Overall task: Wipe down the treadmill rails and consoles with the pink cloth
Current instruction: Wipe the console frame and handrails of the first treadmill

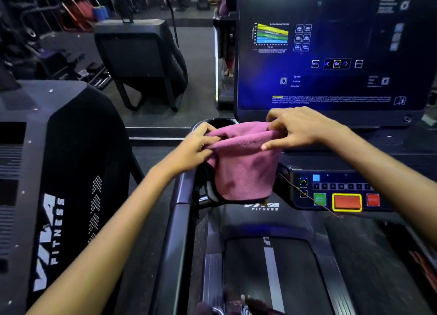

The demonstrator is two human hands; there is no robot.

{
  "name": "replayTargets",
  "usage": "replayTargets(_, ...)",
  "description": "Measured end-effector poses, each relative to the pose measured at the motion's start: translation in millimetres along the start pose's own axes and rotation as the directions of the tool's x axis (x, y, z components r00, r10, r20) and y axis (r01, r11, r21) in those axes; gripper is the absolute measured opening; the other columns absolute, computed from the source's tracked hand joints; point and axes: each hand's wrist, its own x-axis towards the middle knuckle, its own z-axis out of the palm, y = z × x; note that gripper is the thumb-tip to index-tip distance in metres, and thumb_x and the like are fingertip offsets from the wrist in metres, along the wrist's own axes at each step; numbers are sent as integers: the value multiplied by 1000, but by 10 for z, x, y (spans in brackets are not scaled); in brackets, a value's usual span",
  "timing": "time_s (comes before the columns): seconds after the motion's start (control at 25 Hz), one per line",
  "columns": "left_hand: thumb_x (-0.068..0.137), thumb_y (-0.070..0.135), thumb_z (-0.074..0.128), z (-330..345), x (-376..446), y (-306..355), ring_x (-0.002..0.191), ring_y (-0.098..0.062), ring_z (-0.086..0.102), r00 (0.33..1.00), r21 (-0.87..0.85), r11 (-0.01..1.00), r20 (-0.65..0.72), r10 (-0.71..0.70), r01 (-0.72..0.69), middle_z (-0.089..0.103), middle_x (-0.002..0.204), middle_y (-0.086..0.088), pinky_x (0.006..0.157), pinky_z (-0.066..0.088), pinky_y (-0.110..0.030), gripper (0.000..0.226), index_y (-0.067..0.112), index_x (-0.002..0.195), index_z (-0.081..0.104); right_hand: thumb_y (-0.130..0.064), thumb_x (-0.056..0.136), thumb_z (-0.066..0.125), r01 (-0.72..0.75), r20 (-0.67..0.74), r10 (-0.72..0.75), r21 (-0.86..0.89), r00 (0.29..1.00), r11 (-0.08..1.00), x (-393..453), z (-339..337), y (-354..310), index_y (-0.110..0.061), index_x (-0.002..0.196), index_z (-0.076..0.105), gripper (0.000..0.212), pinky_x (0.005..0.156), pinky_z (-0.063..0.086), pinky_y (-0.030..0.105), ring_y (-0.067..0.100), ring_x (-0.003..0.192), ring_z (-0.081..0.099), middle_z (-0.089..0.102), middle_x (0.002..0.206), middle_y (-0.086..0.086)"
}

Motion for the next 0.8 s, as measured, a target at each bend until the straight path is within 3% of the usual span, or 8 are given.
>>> replayTargets(0.12, 74, 29, 50, -226, -55, -43, 87, -3, 47, 999, 3, 999, 13, 34, -34, 52, 96, -3, 80, 38, -16, 40, -2, 88, 72, -81, 64, 38, 27, -51, -19, 162, 999, 986, -32, 17, 89, -18, 67, 56, 65, 57, 33, 31, 23, 65, 49, 57, 72, 3)
replayTargets(0.24, 73, 42, 57, -383, -102, -40, 85, -4, 53, 997, -80, 996, 70, -24, 30, 56, 89, 5, 76, 39, -15, 45, 2, 87, 74, -77, 69, 50, 77, -120, -28, 425, 992, 902, -44, 33, 109, -25, 64, 65, 55, 55, 37, 35, 14, 56, 39, 51, 59, 13)
replayTargets(0.36, 72, 33, 73, -519, -186, -32, 83, 5, 55, 990, -171, 977, 86, -110, 124, 62, 88, 22, 77, 40, -9, 23, 20, 92, 72, -41, 71, 75, 90, -59, -71, 793, 996, 602, -103, 57, 58, -16, 52, 61, 35, 50, 30, 22, 2, 55, 35, 40, 50, -6)
replayTargets(0.44, 71, 25, 76, -527, -277, 55, 80, 8, 55, 984, -231, 957, 59, -165, 175, 64, 86, 24, 77, 39, -7, 22, 16, 91, 74, -18, 68, 79, 63, -13, -116, 899, 993, 434, -141, 122, 73, -16, 50, 53, 32, 49, 30, 15, 1, 52, 38, 43, 51, -10)
replayTargets(0.52, 71, 20, 73, -450, -422, 239, 77, 5, 57, 978, -323, 924, 61, -198, 207, 67, 85, 16, 75, 42, -9, 21, 7, 87, 74, -10, 66, 76, 27, 14, -120, 944, 993, 328, -194, 167, 121, -14, 54, 56, 24, 51, 36, 14, 4, 53, 46, 51, 54, -6)
replayTargets(0.64, 73, 18, 75, -159, -727, 587, 79, -2, 60, 967, -492, 835, 71, -243, 246, 70, 87, 0, 75, 46, -15, 17, 3, 81, 74, -13, 60, 75, -90, 126, -214, 981, 969, 170, -295, 133, 265, -18, 59, 61, 15, 53, 40, 13, 5, 56, 51, 52, 58, -4)
replayTargets(0.72, 72, 15, 71, 165, -935, 738, 82, -3, 61, 926, -655, 681, 82, -369, 329, 71, 86, 1, 76, 46, -16, 12, 8, 81, 75, -22, 61, 76, -176, 238, -272, 956, 932, 234, -294, 160, 312, -17, 67, 63, 14, 54, 40, 15, 8, 60, 52, 54, 64, 2)
replayTargets(0.8, 73, 13, 70, 551, -1108, 786, 82, -7, 60, 847, -728, 538, 109, -520, 424, 70, 86, 3, 75, 46, -18, 11, 9, 82, 74, -18, 70, 75, -211, 338, -267, 888, 903, 409, -173, 295, 249, -15, 78, 65, 13, 61, 42, 26, 13, 68, 55, 59, 74, 8)
